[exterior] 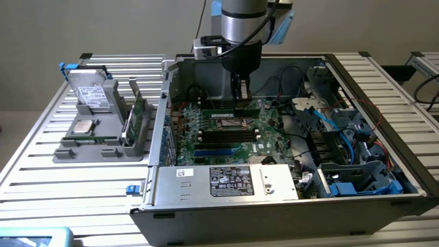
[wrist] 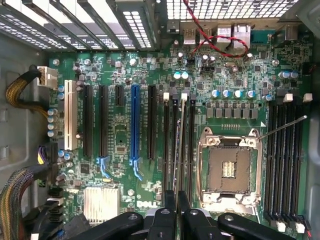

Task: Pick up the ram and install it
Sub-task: 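Insert the ram into the slot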

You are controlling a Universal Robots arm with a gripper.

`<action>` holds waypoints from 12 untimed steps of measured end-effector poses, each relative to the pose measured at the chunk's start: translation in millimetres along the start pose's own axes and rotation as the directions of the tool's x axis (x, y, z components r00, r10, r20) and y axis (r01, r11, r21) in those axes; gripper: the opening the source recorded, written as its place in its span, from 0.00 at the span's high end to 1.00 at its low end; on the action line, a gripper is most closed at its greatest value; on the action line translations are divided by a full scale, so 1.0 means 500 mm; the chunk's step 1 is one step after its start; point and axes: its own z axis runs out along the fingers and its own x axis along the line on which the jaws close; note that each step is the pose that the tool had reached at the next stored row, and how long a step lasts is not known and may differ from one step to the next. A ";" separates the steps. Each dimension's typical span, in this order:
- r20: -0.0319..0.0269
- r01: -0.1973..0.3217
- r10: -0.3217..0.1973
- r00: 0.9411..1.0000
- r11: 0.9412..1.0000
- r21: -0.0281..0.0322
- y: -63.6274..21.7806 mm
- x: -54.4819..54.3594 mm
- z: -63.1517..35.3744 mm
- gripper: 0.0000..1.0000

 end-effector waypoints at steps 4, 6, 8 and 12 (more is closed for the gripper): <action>0.000 0.005 -0.005 1.000 1.000 0.001 0.000 -0.001 0.005 0.86; 0.000 0.005 -0.005 1.000 1.000 0.001 0.000 -0.002 0.009 0.86; 0.000 0.006 -0.006 1.000 1.000 0.000 0.001 -0.002 0.014 0.86; 0.000 0.006 -0.006 1.000 1.000 -0.001 0.001 -0.003 0.025 0.86</action>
